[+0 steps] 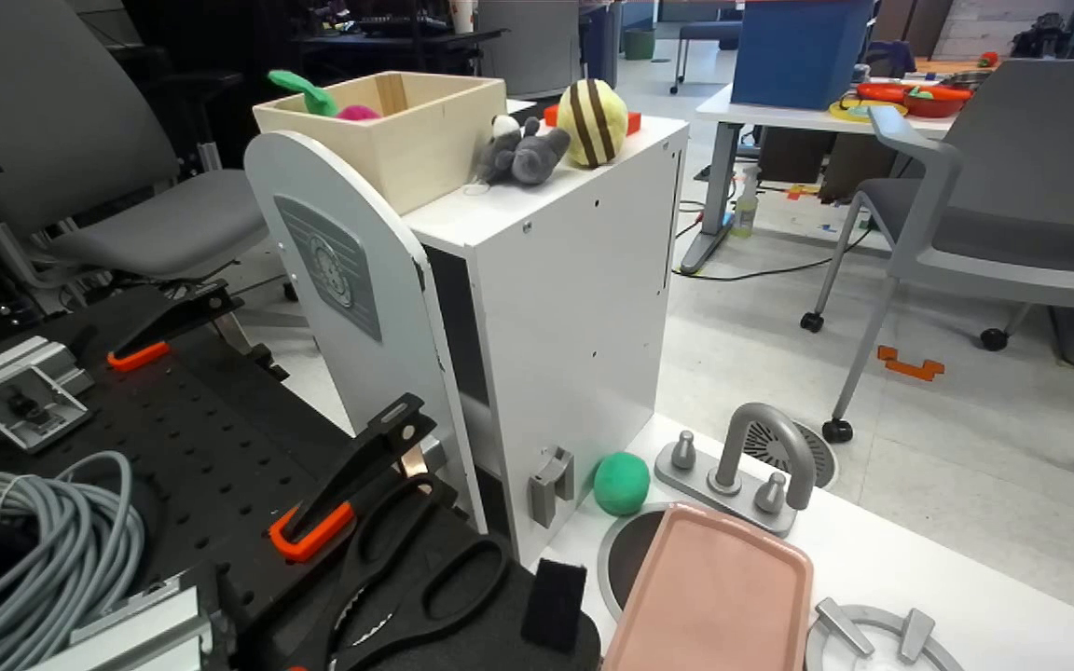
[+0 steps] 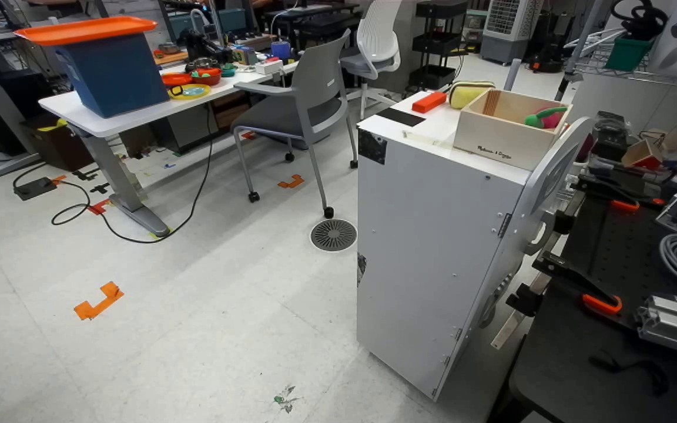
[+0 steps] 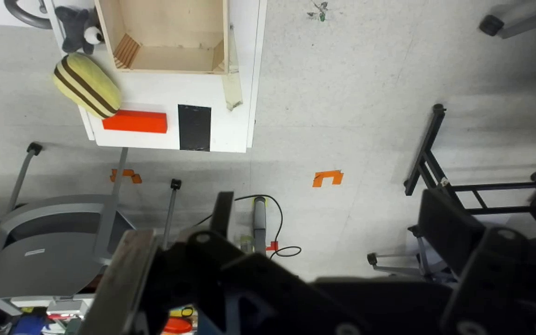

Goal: Pick up the pink plush toy and drop it in the sink

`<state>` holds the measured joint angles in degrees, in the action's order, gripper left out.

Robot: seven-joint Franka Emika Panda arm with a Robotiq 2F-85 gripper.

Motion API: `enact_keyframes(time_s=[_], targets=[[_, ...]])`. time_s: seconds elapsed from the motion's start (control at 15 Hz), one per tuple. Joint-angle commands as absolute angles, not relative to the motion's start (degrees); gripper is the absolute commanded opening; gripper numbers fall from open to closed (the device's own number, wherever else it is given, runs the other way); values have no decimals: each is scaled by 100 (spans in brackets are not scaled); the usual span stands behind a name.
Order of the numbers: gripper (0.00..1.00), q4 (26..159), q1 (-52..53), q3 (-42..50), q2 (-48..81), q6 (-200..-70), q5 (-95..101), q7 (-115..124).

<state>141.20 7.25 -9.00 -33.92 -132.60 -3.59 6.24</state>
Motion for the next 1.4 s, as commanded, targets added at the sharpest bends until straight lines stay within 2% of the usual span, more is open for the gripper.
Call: enact_keyframes(time_s=[0.0,0.8,1.33], targets=[[100,14312,712,-755,-3427,-13131,-482,672],[100,14558,-87,-360,-3743,-12146,-252,1071],[100,14419,-598,-265,-3395,-12211,-277,1461]])
